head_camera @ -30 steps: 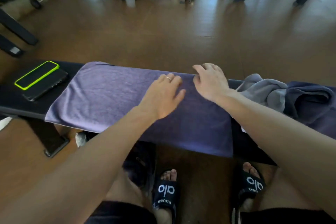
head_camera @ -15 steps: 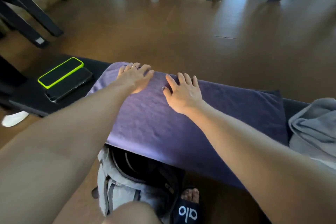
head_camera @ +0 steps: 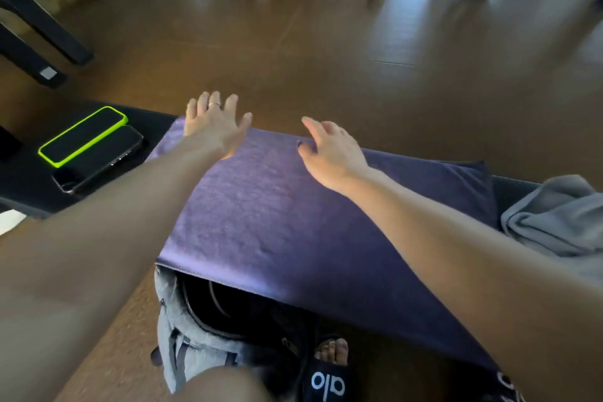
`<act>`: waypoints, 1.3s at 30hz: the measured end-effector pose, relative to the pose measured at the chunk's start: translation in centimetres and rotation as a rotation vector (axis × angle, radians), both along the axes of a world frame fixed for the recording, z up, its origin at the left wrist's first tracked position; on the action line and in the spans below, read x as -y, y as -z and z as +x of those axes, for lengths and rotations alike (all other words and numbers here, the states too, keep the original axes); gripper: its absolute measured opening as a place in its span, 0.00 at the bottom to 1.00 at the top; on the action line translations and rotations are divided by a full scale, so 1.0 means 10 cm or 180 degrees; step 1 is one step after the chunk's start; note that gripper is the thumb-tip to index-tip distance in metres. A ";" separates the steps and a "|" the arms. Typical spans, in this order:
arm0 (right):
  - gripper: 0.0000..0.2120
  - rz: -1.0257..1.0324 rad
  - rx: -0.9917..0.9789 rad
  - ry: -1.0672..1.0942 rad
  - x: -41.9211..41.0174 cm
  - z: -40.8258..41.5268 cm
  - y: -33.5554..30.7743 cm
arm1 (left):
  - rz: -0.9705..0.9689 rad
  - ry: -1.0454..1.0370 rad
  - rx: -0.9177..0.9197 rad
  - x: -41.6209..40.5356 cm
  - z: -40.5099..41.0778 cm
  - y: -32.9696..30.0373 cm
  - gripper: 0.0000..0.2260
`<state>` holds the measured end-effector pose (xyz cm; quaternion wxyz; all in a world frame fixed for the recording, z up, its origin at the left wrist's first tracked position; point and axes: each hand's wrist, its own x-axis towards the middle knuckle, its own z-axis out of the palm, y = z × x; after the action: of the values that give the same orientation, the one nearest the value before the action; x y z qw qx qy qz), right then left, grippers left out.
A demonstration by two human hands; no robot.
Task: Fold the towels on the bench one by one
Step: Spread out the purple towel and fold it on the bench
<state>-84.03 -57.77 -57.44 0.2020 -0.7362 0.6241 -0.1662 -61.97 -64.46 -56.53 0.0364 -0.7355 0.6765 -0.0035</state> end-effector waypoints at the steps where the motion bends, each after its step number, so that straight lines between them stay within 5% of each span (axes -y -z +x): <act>1: 0.25 -0.0095 0.0029 0.0211 0.02 -0.17 -0.09 | -0.0057 0.0288 -0.0088 -0.12 -0.25 -0.05 0.27; 6: 0.18 0.0666 -0.1174 0.1263 -0.17 -1.34 -0.34 | -0.0207 0.2028 -0.0946 -1.23 -1.64 -0.27 0.19; 11: 0.19 0.1266 -0.1011 0.1360 -0.53 -1.91 -0.30 | 0.0372 0.3550 -0.0745 -2.34 -2.47 -0.32 0.27; 17: 0.16 0.0622 -0.0866 0.1481 -0.65 -1.97 -0.34 | 0.0250 0.4005 0.0452 -2.79 -2.68 0.04 0.30; 22: 0.15 0.0599 -0.0693 0.1536 -0.65 -2.01 -0.33 | -0.0007 0.4017 0.0602 -2.95 -2.70 0.05 0.23; 25: 0.15 0.0435 -0.0596 0.1586 -0.65 -2.01 -0.36 | 0.0039 0.3825 0.0288 -2.96 -2.63 -0.11 0.18; 28: 0.14 0.0398 -0.0035 0.1718 -0.61 -2.01 -0.49 | 0.0303 0.3328 -0.0628 -2.96 -2.42 -0.39 0.14; 32: 0.07 0.0363 0.1673 0.2059 -0.47 -1.87 -0.72 | 0.0548 0.1983 -0.2467 -2.87 -1.92 -0.75 0.07; 35: 0.12 0.0370 0.2805 0.2133 -0.36 -1.61 -0.94 | 0.0004 0.1104 -0.3524 -2.69 -1.40 -0.94 0.12; 39: 0.05 0.0533 0.3287 0.1704 -0.17 -1.07 -1.12 | -0.0491 0.0047 -0.4431 -2.51 -0.69 -1.01 0.16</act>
<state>-94.77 -56.09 -46.23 0.4884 -0.3583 0.6201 -0.4986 -68.87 -39.37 -46.44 -0.4576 -0.5627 0.5454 0.4202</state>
